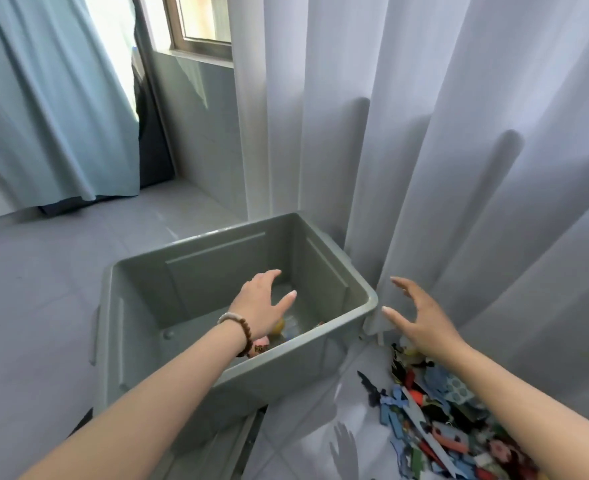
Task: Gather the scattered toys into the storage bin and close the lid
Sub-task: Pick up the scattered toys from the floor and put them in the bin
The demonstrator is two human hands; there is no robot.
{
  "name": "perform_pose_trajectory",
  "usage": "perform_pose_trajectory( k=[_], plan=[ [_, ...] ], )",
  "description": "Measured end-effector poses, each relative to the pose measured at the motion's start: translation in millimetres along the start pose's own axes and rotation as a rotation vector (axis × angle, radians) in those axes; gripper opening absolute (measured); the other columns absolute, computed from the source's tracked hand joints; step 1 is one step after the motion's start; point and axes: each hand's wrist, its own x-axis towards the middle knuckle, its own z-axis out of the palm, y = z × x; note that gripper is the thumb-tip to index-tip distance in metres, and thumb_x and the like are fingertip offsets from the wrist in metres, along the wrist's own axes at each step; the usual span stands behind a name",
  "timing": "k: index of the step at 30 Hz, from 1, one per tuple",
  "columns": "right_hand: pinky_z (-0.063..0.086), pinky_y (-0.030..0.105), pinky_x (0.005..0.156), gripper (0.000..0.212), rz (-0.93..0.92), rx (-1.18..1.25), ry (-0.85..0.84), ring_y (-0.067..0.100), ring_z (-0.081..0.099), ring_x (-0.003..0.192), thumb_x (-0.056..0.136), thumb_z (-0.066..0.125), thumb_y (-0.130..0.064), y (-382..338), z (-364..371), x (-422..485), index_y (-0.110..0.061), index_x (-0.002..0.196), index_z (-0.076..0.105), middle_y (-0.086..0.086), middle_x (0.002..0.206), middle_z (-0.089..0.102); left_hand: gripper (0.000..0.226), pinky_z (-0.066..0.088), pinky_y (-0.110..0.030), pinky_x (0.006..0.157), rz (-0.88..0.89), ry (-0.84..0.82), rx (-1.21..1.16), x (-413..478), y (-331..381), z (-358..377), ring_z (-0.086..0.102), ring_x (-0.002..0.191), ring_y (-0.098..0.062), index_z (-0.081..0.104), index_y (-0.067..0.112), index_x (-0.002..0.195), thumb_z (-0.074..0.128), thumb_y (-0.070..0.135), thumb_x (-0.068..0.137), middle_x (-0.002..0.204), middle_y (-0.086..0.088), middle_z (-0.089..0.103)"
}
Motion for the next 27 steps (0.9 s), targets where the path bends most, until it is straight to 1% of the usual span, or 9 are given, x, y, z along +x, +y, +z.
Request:
perform_pose_trajectory(
  k=[4,6,9,13,16,18,22,24,27],
  plan=[
    [0.028,0.034,0.111,0.063,0.101,-0.090,0.007,0.013,0.030,0.138,0.088,0.057,-0.044,45,-53,-34,-0.035,0.143,0.028,-0.008,0.150,0.031,0.059,0.028,-0.031,0.110,0.237,-0.023,0.193,2,73,30,0.028,0.137,-0.017,0.029,0.020,0.144,0.041,0.049,0.093,0.147,0.003,0.035],
    [0.029,0.033,0.110,0.064,0.150,-0.153,-0.002,0.014,0.031,0.138,0.087,0.056,-0.046,70,-73,-52,-0.035,0.143,0.027,-0.007,0.151,0.030,0.056,0.028,-0.030,0.110,0.349,-0.057,0.189,2,107,54,0.030,0.135,-0.016,0.033,0.020,0.141,0.041,0.048,0.094,0.144,0.003,0.038],
    [0.031,0.032,0.108,0.067,0.265,-0.133,0.008,0.015,0.032,0.137,0.085,0.058,-0.048,114,-90,-76,-0.031,0.143,0.029,-0.005,0.151,0.031,0.049,0.034,-0.030,0.107,0.417,-0.221,0.109,5,145,105,0.037,0.131,-0.014,0.038,0.024,0.137,0.042,0.048,0.094,0.141,0.005,0.041],
    [0.031,0.030,0.107,0.066,0.409,-0.024,0.050,0.015,0.035,0.135,0.084,0.061,-0.048,183,-83,-100,-0.026,0.140,0.035,-0.003,0.148,0.036,0.055,0.035,-0.030,0.106,0.300,-0.452,0.095,15,158,189,0.042,0.129,-0.017,0.035,0.021,0.140,0.043,0.049,0.093,0.146,0.000,0.038],
    [0.032,0.022,0.098,0.060,0.468,0.060,0.049,0.014,0.040,0.130,0.085,0.063,-0.041,232,-64,-107,-0.021,0.137,0.040,-0.004,0.140,0.044,0.058,0.033,-0.028,0.104,0.199,-0.609,0.106,23,146,249,0.040,0.131,-0.021,0.029,0.018,0.143,0.044,0.046,0.094,0.147,-0.005,0.036],
    [0.031,0.019,0.093,0.056,0.515,0.136,0.054,0.013,0.043,0.126,0.085,0.064,-0.038,261,-50,-104,-0.020,0.134,0.044,-0.006,0.131,0.048,0.058,0.035,-0.027,0.102,0.178,-0.636,0.117,29,137,283,0.041,0.130,-0.022,0.030,0.019,0.143,0.046,0.045,0.093,0.146,-0.005,0.038],
    [0.035,0.021,0.093,0.056,0.574,0.255,0.083,0.012,0.047,0.120,0.081,0.067,-0.042,307,-22,-79,-0.020,0.129,0.047,-0.004,0.132,0.051,0.060,0.037,-0.027,0.100,0.165,-0.663,0.141,51,122,344,0.045,0.125,-0.022,0.034,0.014,0.140,0.051,0.044,0.091,0.142,-0.007,0.041],
    [0.037,0.022,0.092,0.053,0.582,0.266,0.068,0.012,0.050,0.115,0.081,0.067,-0.044,325,-9,-62,-0.020,0.124,0.049,-0.002,0.129,0.053,0.058,0.040,-0.027,0.099,0.126,-0.666,0.035,65,116,373,0.048,0.121,-0.021,0.035,0.012,0.138,0.051,0.043,0.091,0.139,-0.006,0.044],
    [0.036,0.023,0.097,0.068,0.612,0.302,0.079,0.014,0.046,0.124,0.079,0.066,-0.050,350,6,-42,-0.019,0.135,0.042,-0.001,0.139,0.046,0.056,0.034,-0.017,0.096,0.080,-0.640,-0.164,84,114,407,0.044,0.124,-0.015,0.031,0.011,0.141,0.050,0.033,0.094,0.134,0.003,0.041]
  ],
)
